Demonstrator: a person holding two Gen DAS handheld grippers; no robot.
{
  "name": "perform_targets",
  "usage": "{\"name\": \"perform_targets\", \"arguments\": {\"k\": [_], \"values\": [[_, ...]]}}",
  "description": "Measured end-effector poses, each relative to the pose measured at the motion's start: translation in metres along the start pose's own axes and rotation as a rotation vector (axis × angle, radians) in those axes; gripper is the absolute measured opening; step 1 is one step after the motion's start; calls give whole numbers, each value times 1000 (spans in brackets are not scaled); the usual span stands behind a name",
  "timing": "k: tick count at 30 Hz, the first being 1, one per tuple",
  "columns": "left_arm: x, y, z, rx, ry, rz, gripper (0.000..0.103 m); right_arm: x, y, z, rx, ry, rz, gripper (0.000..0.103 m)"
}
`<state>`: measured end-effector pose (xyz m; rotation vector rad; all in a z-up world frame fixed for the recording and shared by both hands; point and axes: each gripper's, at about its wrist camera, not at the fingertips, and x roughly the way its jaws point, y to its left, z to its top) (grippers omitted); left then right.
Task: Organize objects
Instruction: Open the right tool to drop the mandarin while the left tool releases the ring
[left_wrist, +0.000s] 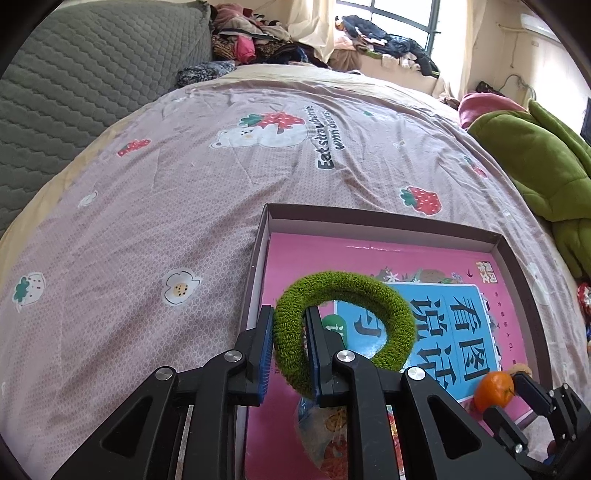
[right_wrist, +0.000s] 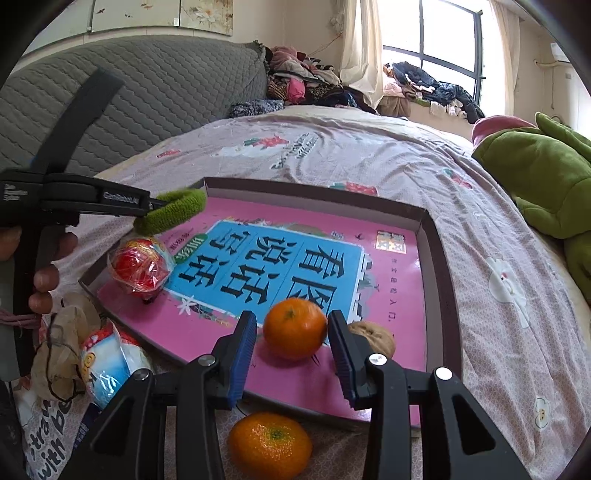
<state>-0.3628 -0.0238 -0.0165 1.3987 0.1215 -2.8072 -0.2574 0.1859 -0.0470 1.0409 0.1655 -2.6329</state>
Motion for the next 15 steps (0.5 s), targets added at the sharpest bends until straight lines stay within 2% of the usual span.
{"name": "perform_targets", "arguments": {"k": [15], "values": [[24,3,10,-5,71,6,18,-3,-3,2,5,-8,-7,41]]}}
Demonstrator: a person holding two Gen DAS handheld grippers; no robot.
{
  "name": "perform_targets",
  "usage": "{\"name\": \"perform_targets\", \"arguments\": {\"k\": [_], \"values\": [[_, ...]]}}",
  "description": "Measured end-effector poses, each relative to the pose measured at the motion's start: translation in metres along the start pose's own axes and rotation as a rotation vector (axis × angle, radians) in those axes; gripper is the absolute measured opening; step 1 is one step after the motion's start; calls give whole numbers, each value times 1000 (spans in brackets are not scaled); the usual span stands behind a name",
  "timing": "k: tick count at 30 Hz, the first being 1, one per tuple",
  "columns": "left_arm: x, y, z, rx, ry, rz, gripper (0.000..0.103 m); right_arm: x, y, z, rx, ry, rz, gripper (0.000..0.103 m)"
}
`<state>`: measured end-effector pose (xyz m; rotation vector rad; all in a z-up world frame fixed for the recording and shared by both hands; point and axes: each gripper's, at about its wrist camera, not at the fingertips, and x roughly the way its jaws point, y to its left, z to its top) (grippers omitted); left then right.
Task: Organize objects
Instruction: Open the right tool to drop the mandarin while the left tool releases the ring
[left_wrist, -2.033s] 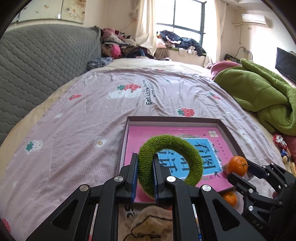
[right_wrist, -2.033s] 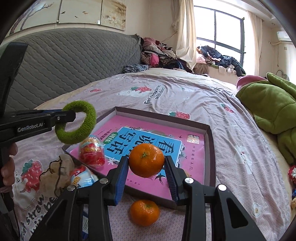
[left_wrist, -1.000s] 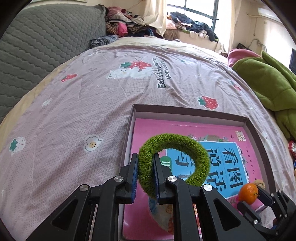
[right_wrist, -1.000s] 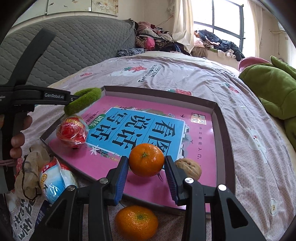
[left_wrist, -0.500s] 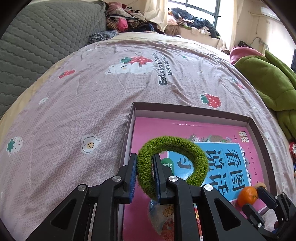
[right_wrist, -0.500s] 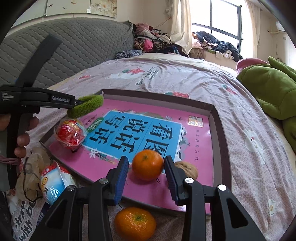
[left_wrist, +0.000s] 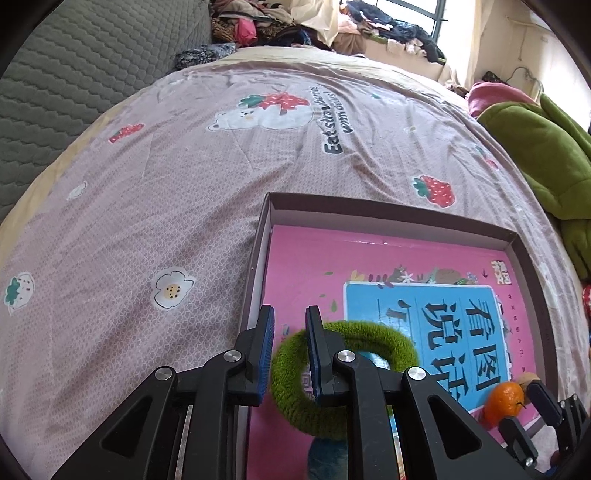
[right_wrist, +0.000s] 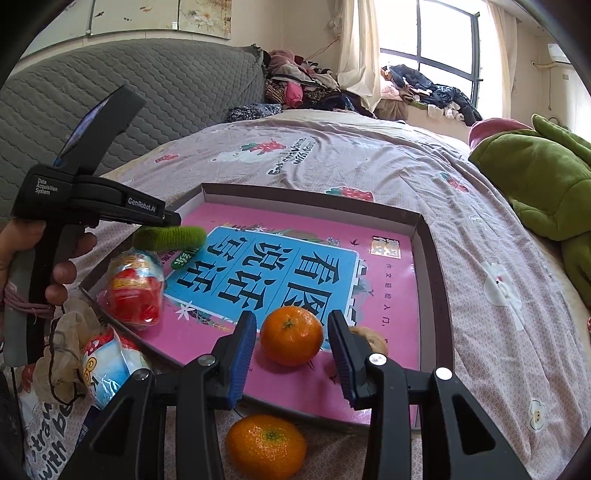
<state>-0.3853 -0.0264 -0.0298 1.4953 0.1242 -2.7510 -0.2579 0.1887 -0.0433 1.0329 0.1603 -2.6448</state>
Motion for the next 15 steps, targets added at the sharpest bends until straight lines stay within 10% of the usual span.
{"name": "perform_targets", "arguments": {"k": [15], "values": [[-21,7,4,-15,-31,-1,36,-3,2,1,5,-1,3,41]]}}
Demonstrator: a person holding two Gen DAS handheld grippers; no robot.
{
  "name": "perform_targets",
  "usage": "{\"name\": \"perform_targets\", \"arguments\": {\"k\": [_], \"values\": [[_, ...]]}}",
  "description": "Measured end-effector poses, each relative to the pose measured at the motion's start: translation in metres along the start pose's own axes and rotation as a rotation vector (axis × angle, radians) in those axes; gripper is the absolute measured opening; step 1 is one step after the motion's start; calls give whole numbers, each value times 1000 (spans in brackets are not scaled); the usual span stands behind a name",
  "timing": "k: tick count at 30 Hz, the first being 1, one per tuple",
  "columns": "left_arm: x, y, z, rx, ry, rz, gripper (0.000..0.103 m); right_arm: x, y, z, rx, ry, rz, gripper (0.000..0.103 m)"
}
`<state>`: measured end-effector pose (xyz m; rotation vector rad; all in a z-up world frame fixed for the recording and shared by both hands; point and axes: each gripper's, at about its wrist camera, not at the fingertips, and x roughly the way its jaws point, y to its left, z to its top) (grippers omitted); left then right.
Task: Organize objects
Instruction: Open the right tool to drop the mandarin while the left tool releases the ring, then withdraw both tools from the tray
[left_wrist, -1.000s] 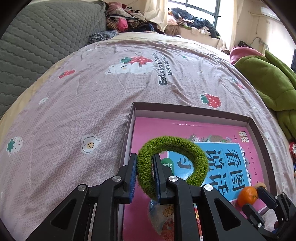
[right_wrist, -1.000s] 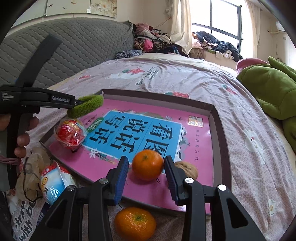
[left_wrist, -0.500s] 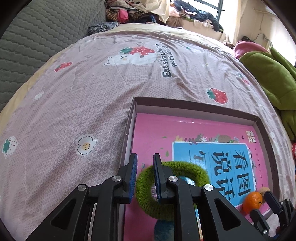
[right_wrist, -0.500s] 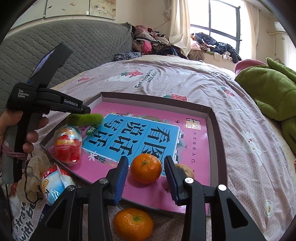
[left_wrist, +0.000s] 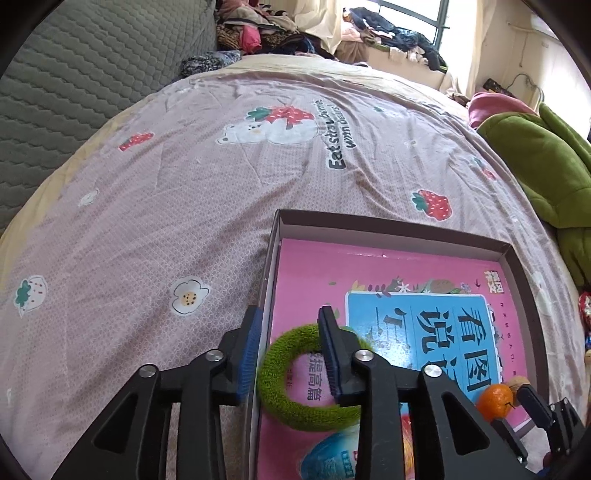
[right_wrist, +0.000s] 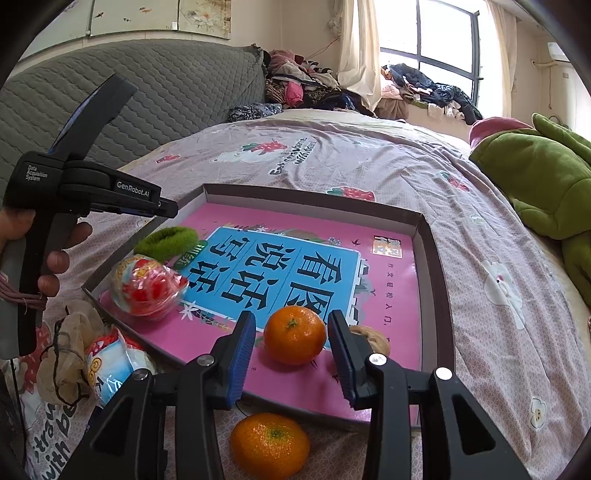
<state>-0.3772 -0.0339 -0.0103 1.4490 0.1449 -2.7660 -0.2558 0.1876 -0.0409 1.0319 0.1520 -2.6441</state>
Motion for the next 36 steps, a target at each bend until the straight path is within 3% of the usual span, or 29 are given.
{"name": "perform_targets", "arguments": {"k": [4,12,36], "values": [[-9,1,-3,-3,-13,-3,52,-4,-1,2,12,-5,7,41],[-31,-1,-14,19,-42,2,61,-21,2,8,20,-36,23,48],[-138,-7,-62,60,-172,-23,62,-113,13,29,29,-199,42,55]]}}
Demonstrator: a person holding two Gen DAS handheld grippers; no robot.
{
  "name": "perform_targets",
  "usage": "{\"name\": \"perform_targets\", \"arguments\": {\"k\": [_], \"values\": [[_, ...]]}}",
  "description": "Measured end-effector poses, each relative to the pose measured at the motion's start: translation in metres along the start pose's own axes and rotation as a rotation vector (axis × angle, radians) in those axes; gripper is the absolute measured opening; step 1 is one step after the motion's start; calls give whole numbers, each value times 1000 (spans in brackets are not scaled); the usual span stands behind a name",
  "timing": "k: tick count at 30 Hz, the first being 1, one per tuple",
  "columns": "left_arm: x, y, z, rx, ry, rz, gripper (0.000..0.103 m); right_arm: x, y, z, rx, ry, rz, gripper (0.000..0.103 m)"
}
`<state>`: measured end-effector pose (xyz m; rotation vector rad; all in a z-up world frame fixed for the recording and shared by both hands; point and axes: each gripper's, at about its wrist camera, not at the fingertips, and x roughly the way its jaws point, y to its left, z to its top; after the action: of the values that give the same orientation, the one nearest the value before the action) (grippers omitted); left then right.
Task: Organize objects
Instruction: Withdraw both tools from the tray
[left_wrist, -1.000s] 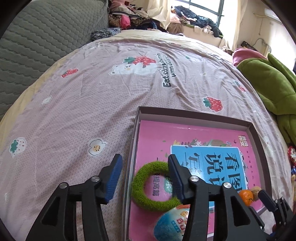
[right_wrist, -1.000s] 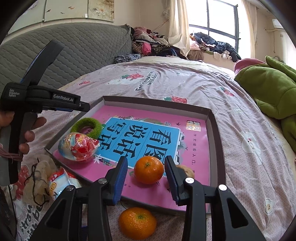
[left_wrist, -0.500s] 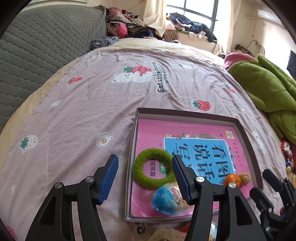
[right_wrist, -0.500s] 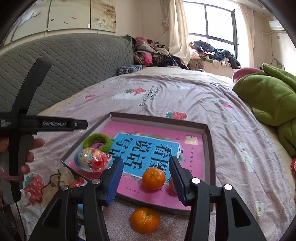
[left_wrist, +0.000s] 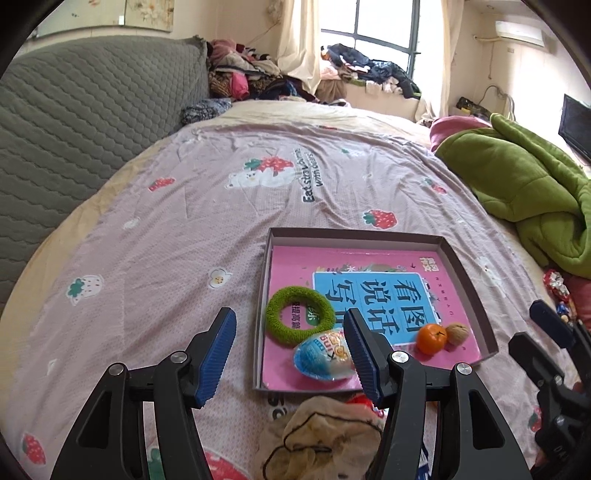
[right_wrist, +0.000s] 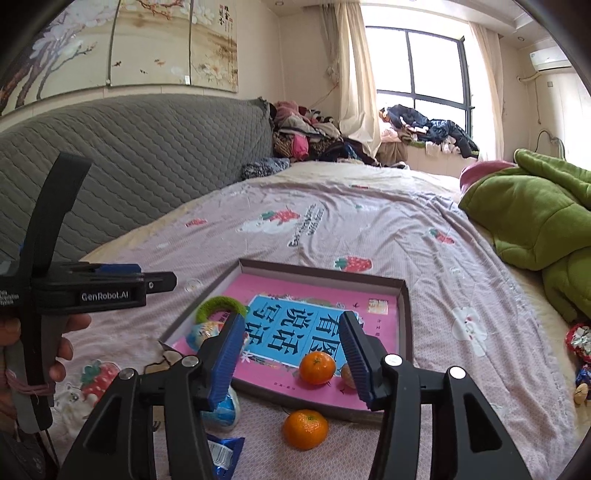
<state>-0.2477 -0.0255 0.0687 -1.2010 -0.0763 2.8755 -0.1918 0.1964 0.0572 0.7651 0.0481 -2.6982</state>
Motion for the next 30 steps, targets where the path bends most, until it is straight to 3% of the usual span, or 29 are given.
{"name": "perform_targets", "arguments": {"k": [4,20,30], "values": [[-17,1,-6,-7,-6,-26,62,-17,1,1,12,-23,-13,56],[-89,0,-22,25,-117,-7,63,-67,3,3,61,-80,6,61],[-111,-1,-39,52,-149,-2,63,-87,14,-6,50,-75,8,62]]}}
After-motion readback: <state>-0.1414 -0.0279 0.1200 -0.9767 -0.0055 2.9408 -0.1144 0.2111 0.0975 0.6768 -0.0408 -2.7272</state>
